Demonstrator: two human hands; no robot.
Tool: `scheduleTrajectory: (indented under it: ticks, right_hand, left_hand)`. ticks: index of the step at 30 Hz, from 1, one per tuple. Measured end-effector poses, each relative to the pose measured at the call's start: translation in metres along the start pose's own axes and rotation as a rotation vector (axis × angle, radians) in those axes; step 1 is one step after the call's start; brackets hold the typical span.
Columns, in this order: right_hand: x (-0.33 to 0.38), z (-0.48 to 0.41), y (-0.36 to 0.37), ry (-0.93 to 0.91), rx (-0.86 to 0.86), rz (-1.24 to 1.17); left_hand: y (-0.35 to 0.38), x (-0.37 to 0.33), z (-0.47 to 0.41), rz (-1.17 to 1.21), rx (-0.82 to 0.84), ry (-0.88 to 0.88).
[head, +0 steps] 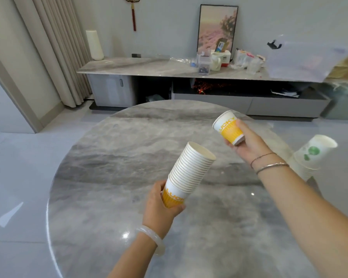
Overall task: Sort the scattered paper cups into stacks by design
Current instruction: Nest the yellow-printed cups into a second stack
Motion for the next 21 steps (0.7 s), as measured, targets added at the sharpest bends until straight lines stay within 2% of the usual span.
scheduleTrajectory:
  ticks: [2,4,11,21]
  right_hand:
    - [-0.007,0.039,0.014,0.079,0.109,-0.216]
    - [-0.013,0.071,0.024,0.111,0.154,-0.250]
    - [0.013,0.148,0.055,-0.184,0.236,0.074]
    - [0.020,0.170,0.049,-0.455,-0.038,0.413]
  left_hand:
    - [0.008,-0.003,0.002,0.030,0.027,0.005]
    - [0.015,-0.008,0.005,0.047,0.051,0.018]
    - [0.039,-0.025,0.027,0.077,0.150,0.064]
    - [0.047,-0.040,0.041,0.080,0.245,0.101]
Point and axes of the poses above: each hand's wrist, its own z-axis away from the middle knuckle, its own y-axis out of the palm, x = y × z, the point moved 8 cm from there along -z, towards the middle knuckle, and after that the axes turned 8 degrees about x, right-handed, at the moved point
